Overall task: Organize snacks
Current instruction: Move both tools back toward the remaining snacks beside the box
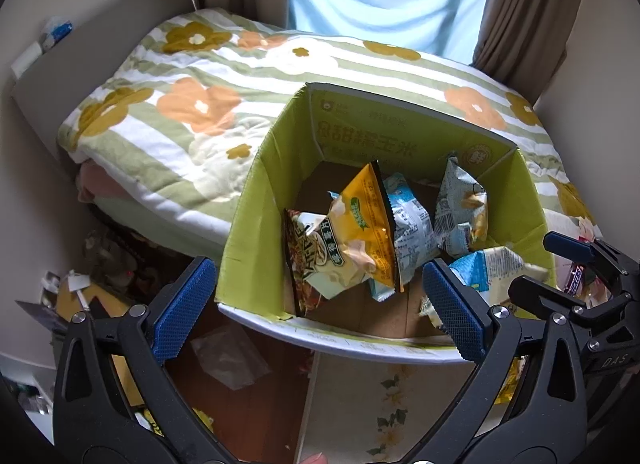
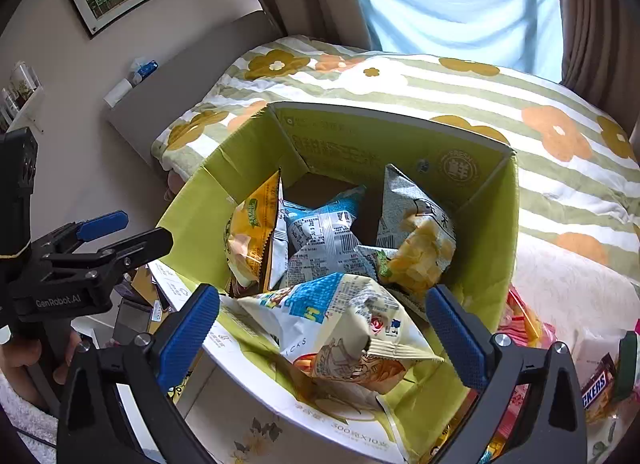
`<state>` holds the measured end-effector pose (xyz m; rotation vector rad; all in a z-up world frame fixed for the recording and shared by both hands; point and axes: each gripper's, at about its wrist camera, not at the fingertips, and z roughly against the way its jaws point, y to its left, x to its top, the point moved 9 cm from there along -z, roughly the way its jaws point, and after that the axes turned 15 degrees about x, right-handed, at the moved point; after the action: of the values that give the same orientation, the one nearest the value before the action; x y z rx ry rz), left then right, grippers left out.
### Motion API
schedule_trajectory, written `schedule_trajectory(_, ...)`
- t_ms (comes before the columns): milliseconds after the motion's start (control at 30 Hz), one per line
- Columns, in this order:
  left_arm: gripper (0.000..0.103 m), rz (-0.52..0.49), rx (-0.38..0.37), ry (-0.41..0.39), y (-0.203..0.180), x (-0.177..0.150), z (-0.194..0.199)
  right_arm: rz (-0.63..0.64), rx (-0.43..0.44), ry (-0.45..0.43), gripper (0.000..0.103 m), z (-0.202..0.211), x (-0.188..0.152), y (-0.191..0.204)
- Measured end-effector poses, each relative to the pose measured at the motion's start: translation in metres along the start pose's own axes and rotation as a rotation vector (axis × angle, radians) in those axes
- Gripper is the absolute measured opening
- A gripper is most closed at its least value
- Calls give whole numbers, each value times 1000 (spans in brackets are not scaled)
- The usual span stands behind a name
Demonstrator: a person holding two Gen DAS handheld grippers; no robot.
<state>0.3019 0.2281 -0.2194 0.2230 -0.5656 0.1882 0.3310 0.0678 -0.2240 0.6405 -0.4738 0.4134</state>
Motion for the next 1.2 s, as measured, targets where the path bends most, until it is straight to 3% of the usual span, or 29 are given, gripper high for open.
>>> schedule_trajectory(333,102,-4,-26,-24,-5,-5,15,6,-56,-20,103,26,-3,6)
schedule_trajectory(700,102,-51,-85,-40,-40,-19,41,-50,-125,-78,103,93,-19,-18)
schedule_trajectory(967,102,-76,-69,-78,-84,-40,78,11,-146,-65,103,141,-41,-53)
schedule_trajectory(1200,102,-33,-80,-24,-140,-78,94,63,-79,-30,103,170,-79,-83)
